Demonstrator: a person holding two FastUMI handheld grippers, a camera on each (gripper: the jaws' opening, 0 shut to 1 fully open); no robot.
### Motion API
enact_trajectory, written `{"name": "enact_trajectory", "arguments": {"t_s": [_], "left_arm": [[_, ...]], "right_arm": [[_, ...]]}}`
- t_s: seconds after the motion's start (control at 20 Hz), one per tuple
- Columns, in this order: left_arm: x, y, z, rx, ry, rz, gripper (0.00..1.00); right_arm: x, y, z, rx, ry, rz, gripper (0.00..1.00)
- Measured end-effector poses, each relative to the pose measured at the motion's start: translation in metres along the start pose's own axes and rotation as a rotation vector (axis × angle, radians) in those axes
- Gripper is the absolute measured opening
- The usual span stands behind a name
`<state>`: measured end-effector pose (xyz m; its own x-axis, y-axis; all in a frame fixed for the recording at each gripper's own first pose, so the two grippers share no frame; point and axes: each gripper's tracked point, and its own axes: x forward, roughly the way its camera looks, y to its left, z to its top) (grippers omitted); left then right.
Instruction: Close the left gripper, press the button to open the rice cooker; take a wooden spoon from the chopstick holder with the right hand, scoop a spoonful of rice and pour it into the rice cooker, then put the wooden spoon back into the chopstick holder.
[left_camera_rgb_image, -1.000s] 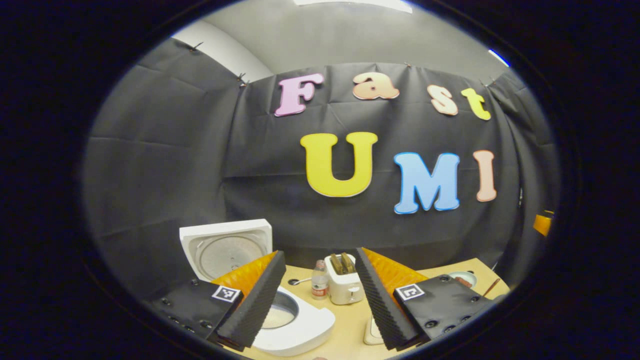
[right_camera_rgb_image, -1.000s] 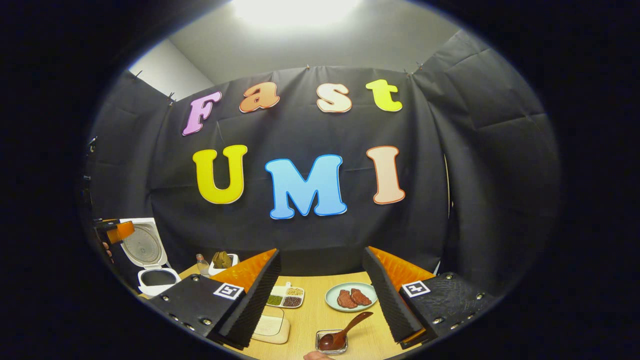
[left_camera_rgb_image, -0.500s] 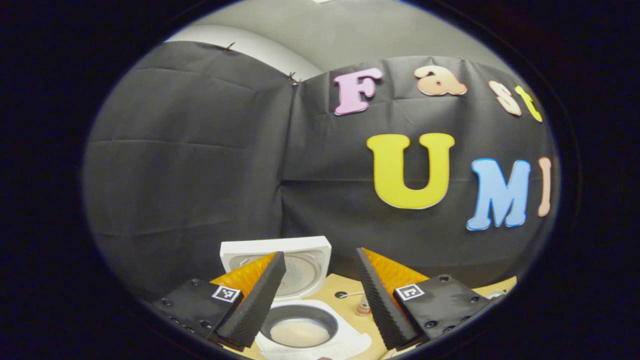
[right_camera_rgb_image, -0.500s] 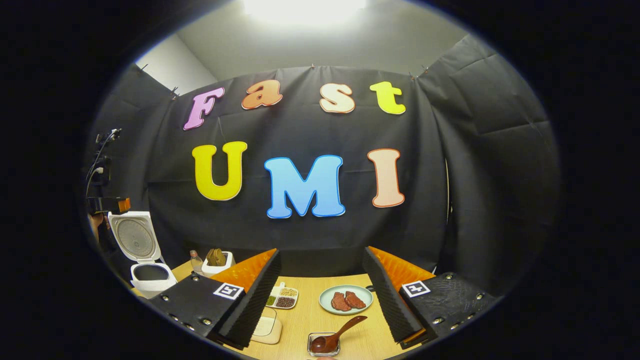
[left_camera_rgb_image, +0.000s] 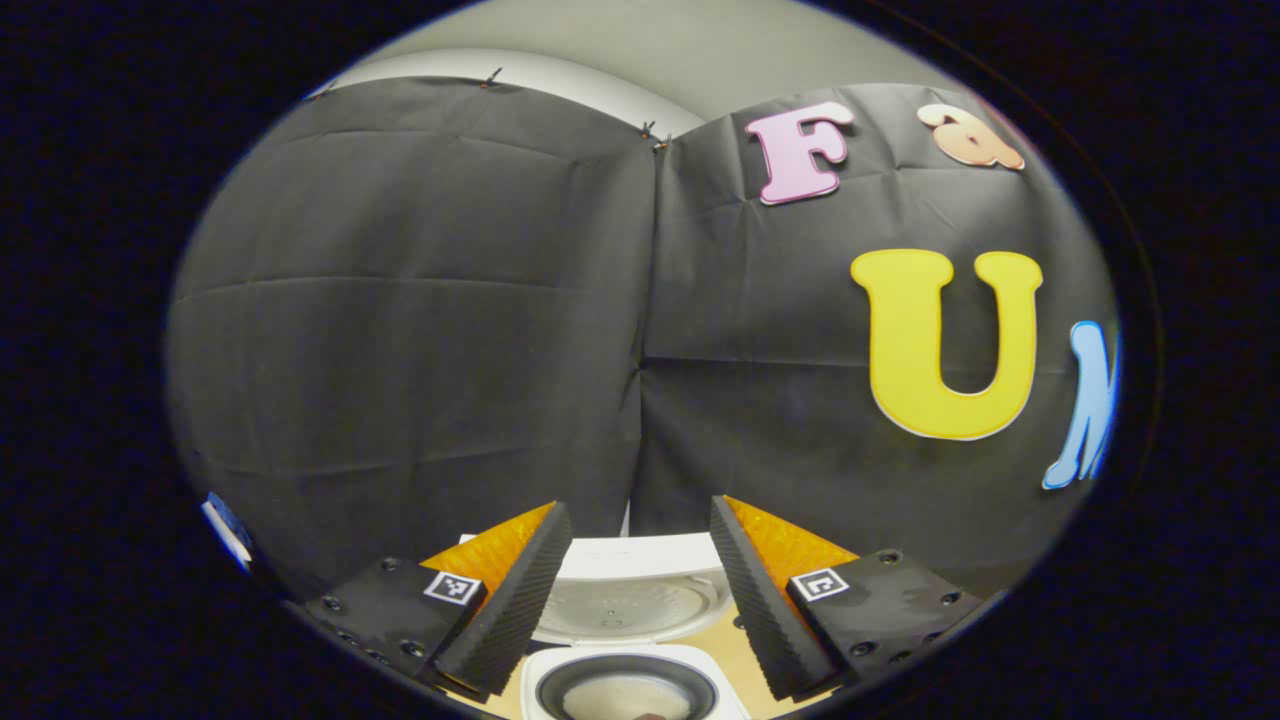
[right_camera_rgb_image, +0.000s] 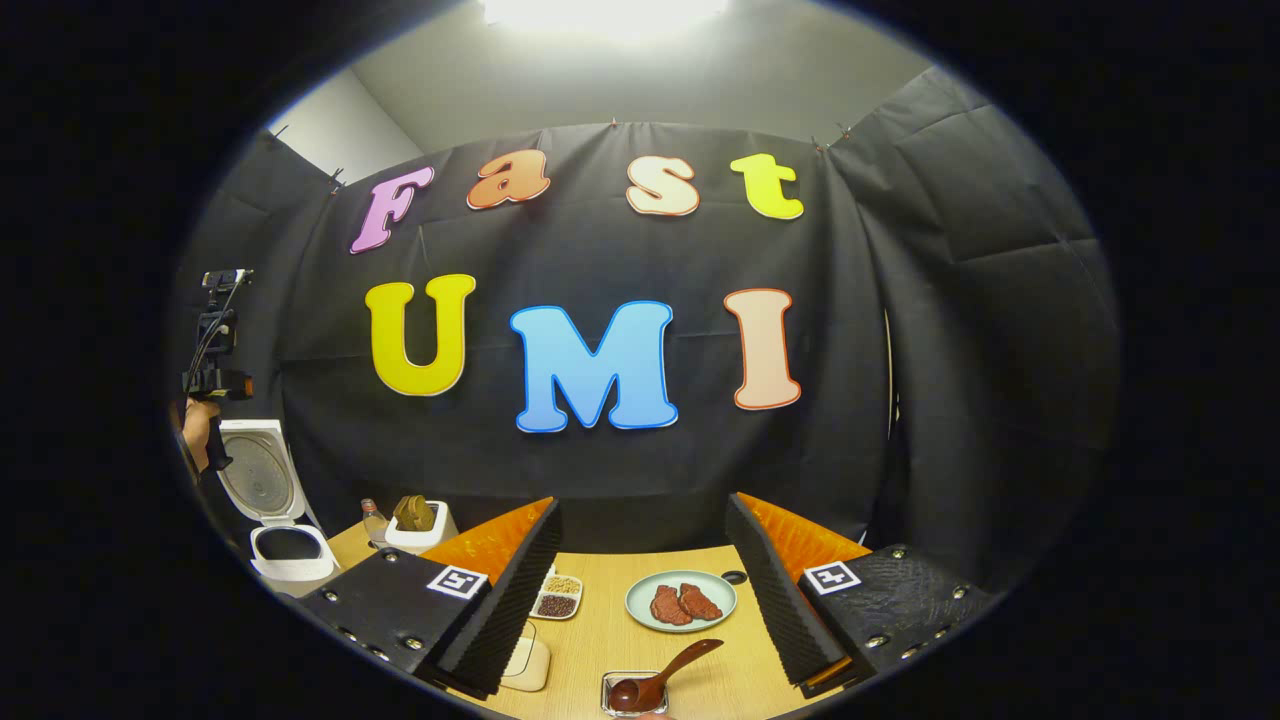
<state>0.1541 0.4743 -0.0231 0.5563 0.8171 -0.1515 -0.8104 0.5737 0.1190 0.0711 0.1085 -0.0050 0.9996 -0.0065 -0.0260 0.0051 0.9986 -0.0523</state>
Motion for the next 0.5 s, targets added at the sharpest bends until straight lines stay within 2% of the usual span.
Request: {"name": "enact_trajectory", "arguments": {"t_s": [0.15, 0.2, 0.25, 0.3, 0.4, 0.5], "left_arm": [[0.034, 0.005, -0.007, -0.021, 0.048, 0.035, 0.99], [0.047, 0.005, -0.015, -0.03, 0.068, 0.038, 0.94], [0.052, 0.009, -0.023, -0.034, 0.092, 0.046, 0.99], [0.061, 0.014, -0.027, -0.035, 0.114, 0.053, 0.97], [0.074, 0.016, -0.037, -0.025, 0.139, 0.059, 1.0], [0.079, 0.014, -0.044, -0.01, 0.157, 0.063, 0.96]], "right_arm": [[0.006, 0.005, -0.004, 0.006, 0.026, 0.011, 0.99], [0.01, 0.005, -0.003, 0.002, 0.026, 0.008, 0.99], [0.013, 0.007, -0.004, -0.004, 0.034, 0.015, 0.99], [0.015, 0.012, -0.003, -0.01, 0.032, 0.025, 0.99], [0.016, 0.016, 0.005, -0.019, 0.011, 0.034, 0.99], [0.017, 0.021, 0.005, -0.023, 0.009, 0.042, 0.99]]}}
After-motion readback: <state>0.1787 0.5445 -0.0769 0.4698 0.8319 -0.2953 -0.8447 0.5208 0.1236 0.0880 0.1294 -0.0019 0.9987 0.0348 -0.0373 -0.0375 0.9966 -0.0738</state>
